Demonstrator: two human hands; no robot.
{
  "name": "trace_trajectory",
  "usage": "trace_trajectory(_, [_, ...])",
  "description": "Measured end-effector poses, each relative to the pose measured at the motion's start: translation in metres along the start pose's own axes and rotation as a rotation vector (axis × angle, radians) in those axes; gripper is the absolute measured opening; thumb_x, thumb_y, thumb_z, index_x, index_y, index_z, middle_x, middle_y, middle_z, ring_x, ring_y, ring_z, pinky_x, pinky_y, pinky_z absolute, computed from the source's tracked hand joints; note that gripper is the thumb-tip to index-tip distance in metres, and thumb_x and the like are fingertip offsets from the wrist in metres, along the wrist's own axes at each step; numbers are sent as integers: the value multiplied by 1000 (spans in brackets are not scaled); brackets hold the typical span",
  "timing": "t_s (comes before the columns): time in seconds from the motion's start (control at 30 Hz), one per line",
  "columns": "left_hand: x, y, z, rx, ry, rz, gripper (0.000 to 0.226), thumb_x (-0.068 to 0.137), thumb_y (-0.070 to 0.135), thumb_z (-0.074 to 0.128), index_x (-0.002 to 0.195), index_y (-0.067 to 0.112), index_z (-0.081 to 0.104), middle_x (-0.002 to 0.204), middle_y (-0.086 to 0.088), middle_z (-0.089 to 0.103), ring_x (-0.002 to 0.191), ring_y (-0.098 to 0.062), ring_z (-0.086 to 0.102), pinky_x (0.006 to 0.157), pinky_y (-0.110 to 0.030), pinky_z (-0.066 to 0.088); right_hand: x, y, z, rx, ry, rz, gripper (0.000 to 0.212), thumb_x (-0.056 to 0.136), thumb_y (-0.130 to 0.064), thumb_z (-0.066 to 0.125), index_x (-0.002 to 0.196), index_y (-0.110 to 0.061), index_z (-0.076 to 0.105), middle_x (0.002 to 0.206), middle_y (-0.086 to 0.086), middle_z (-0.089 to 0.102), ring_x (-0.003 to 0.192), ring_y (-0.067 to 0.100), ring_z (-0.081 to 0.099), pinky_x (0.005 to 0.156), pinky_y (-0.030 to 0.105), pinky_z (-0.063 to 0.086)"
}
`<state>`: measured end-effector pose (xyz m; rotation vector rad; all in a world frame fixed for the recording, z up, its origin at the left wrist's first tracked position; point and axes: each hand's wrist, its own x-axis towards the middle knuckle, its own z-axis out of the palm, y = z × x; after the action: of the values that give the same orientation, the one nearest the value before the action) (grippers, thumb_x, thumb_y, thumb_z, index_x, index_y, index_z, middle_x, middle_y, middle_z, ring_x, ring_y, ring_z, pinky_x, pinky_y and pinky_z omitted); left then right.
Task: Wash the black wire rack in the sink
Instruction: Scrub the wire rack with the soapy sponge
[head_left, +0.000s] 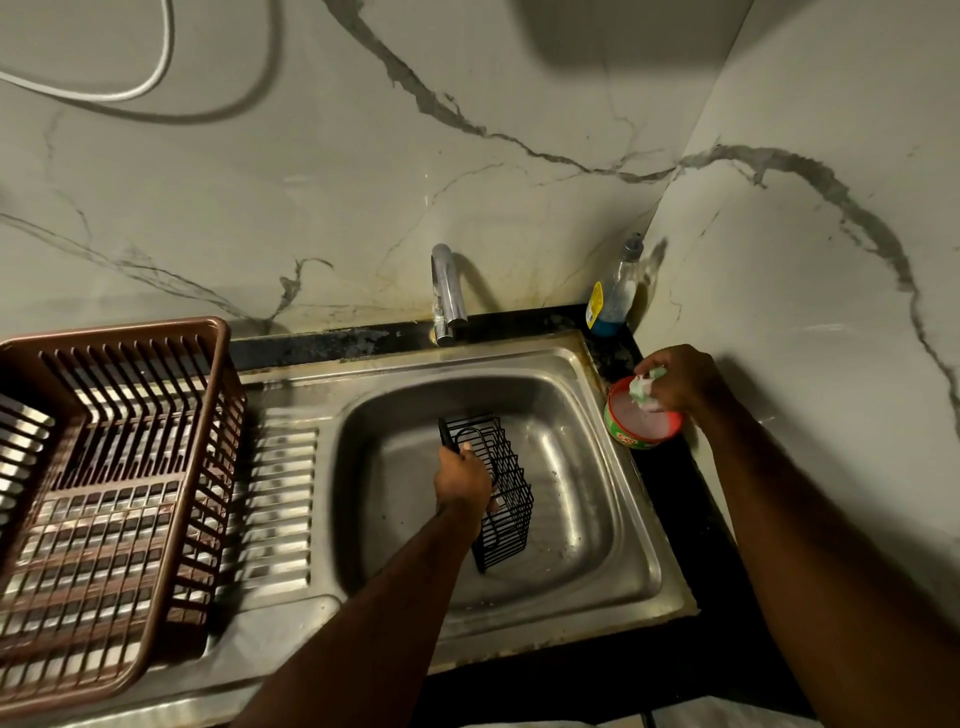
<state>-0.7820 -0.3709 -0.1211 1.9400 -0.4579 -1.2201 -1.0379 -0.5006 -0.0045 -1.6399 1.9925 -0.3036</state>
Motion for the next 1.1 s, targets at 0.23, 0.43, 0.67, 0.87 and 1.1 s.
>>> trace_trajectory(0.23, [3,-4,2,-21,5,19,25,109,37,38,105,14,47,90,-14,60,62,-21,59,40,-26,44,0,-1,-2,-138,21,-38,40,66,-6,91,103,-7,78,111,17,73,104,32,68,85,25,48])
trace_trajectory(0.43, [6,-9,0,50,12,55,25,108,41,37,107,18,49,101,-16,65,82,-33,70,59,-42,60,-6,0,9,-69,171,-82,22,80,-9,78,102,-5,78,107,20,74,102,37,68,90,34,53])
trace_trajectory(0.67, [8,-12,-2,68,18,77,24,107,42,38,106,21,49,103,-16,66,87,-32,67,79,-48,62,-8,6,25,-25,33,-42,38,80,-14,79,118,-16,73,127,12,66,118,31,59,97,33,47])
trace_trajectory(0.87, [7,-12,-3,74,22,98,24,106,45,38,100,25,50,101,-13,66,92,-35,69,82,-53,61,0,15,36,-95,57,33,40,89,-25,71,121,-1,68,124,20,67,117,38,60,96,35,48])
trace_trajectory(1.1, [6,-11,-3,41,11,110,24,107,42,38,100,23,51,94,-9,65,82,-26,66,77,-48,61,4,15,35,-90,56,101,42,85,-21,77,121,-2,68,124,21,67,115,39,63,93,38,54])
